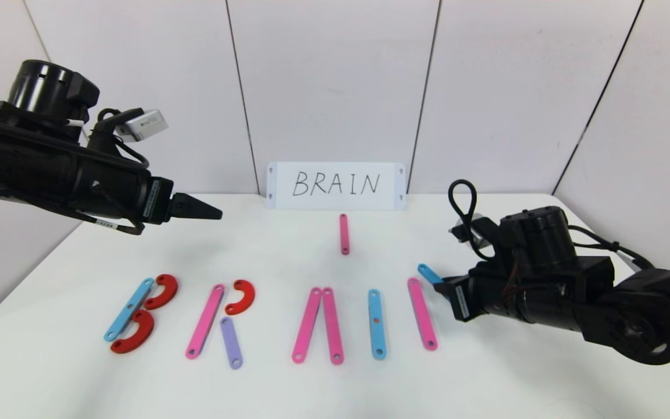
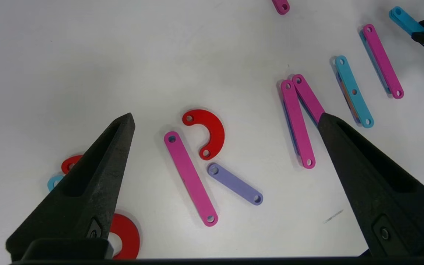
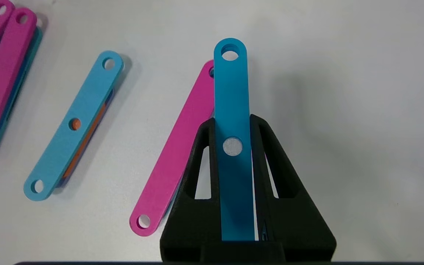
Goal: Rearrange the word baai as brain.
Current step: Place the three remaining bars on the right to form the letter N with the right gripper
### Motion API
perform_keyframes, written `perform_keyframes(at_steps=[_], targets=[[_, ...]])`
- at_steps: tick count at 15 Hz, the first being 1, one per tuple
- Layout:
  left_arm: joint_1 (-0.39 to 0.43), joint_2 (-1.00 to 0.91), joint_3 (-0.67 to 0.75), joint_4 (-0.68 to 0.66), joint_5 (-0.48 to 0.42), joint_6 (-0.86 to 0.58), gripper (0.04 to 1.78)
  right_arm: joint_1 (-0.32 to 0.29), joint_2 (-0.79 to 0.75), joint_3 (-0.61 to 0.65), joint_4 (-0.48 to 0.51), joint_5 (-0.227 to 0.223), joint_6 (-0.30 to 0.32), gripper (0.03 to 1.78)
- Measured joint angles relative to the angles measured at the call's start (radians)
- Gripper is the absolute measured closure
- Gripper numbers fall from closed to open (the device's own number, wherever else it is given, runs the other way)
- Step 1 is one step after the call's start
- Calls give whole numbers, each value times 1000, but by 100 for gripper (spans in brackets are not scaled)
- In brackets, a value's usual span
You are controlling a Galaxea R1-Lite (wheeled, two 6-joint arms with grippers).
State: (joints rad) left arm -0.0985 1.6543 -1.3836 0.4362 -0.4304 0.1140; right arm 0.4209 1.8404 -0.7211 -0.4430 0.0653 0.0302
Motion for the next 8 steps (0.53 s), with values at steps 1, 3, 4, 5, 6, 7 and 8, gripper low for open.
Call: perform_keyframes(at_steps=[1, 3, 4, 5, 6, 7, 8], targets=[[0, 0, 0, 0, 0, 0, 8, -5, 6, 8, -7, 9, -3, 153], [-1, 0, 0, 1, 0, 0, 8, -17, 20, 15, -10, 28, -4, 153], [-2, 0, 1, 1, 0, 0, 8, -24, 29, 16, -10, 32, -4, 153], [-4, 0, 1, 1, 0, 0, 8, -28, 38, 18, -10, 32, -4, 153], [-5, 0, 1, 3, 0, 0, 8, -30, 45, 20, -11, 33, -4, 153], [-6, 0, 1, 3, 0, -1, 8, -33, 51, 22, -11, 34, -5, 153], [-8, 0, 1, 3, 0, -1, 8, -34, 55, 23, -17, 34, -5, 153]])
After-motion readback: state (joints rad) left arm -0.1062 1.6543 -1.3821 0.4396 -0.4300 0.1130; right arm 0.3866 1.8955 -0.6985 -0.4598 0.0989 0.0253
